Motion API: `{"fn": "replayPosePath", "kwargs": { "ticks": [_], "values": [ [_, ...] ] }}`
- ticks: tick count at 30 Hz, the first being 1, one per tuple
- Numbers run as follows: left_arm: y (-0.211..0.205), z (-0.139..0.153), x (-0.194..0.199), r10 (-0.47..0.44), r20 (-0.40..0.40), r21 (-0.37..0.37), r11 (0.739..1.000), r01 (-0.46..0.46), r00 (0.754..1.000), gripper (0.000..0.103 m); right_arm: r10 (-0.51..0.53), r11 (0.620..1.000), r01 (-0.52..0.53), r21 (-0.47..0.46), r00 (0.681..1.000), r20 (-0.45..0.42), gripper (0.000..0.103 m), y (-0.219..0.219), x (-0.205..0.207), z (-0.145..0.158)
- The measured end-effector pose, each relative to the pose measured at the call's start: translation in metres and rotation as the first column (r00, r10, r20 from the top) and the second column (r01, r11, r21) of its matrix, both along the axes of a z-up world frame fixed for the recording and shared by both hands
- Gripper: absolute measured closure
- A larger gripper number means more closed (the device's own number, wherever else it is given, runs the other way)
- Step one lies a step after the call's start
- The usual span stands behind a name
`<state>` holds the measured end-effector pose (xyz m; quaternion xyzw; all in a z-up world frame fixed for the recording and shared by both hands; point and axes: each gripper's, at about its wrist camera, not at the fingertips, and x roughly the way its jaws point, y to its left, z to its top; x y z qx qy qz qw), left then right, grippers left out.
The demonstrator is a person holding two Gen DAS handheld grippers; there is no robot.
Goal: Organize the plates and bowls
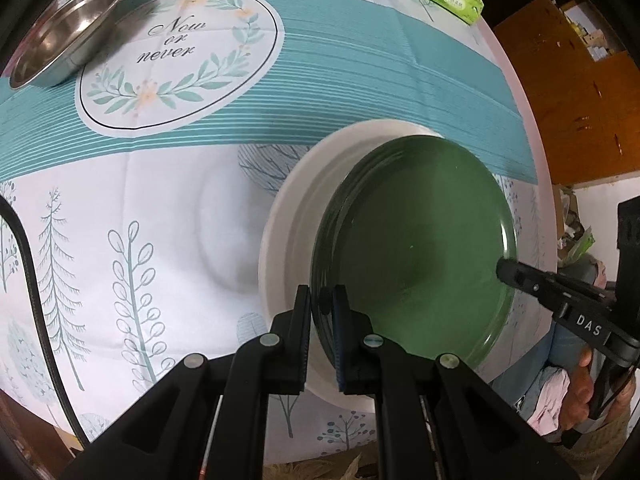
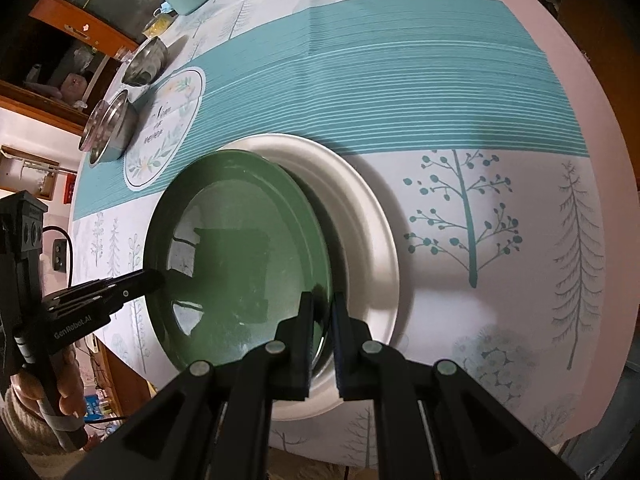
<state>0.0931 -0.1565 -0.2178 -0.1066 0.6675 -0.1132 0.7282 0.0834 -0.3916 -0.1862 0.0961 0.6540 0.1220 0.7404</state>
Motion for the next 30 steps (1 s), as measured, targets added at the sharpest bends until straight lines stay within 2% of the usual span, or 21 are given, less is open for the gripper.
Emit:
{"fn": "replayPosePath", "kwargs": {
  "ticks": [4, 9, 15, 21, 23, 25, 30],
  "values": [
    [-0.001, 0.003, 0.000, -0.011, -0.003, 0.009, 1.000, 0.011, 1.000, 0.093, 0.001, 1.000, -0.001, -0.014, 1.000, -0.001, 0.095, 0.000, -0.001, 0.002],
    [0.001, 0.011, 0.003, -0.008, -0.001, -0.003, 1.000, 0.008, 1.000, 0.071, -0.005, 1.000, 0.005, -0.009, 1.000, -0.007, 0.095, -0.001, 0.001, 0.001],
    [0.007, 0.023, 0.005, -0.004, 0.034, 0.025, 1.000, 0.003, 0.999, 0.068, 0.004, 1.000, -0.004, -0.021, 1.000, -0.013, 0.095, 0.001, 0.001, 0.002],
    [0.017, 0.020, 0.005, 0.026, 0.032, 0.034, 0.999, -0.027, 0.999, 0.068, 0.024, 0.998, -0.025, -0.061, 0.999, -0.021, 0.094, 0.007, 0.001, 0.004],
    [0.017, 0.019, 0.004, 0.024, 0.034, 0.045, 0.999, -0.026, 0.999, 0.068, 0.034, 0.995, -0.036, -0.095, 0.999, -0.014, 0.094, 0.010, 0.001, 0.005],
    [0.018, 0.017, 0.002, 0.021, 0.037, 0.061, 0.998, -0.024, 0.999, 0.068, 0.058, 0.980, -0.056, -0.190, 0.998, 0.005, 0.094, 0.016, 0.000, 0.005],
    [0.016, 0.014, 0.001, 0.024, 0.030, 0.060, 0.998, -0.026, 0.999, 0.068, 0.083, 0.973, -0.077, -0.219, 0.996, 0.020, 0.094, 0.020, -0.001, 0.005]
  ]
}}
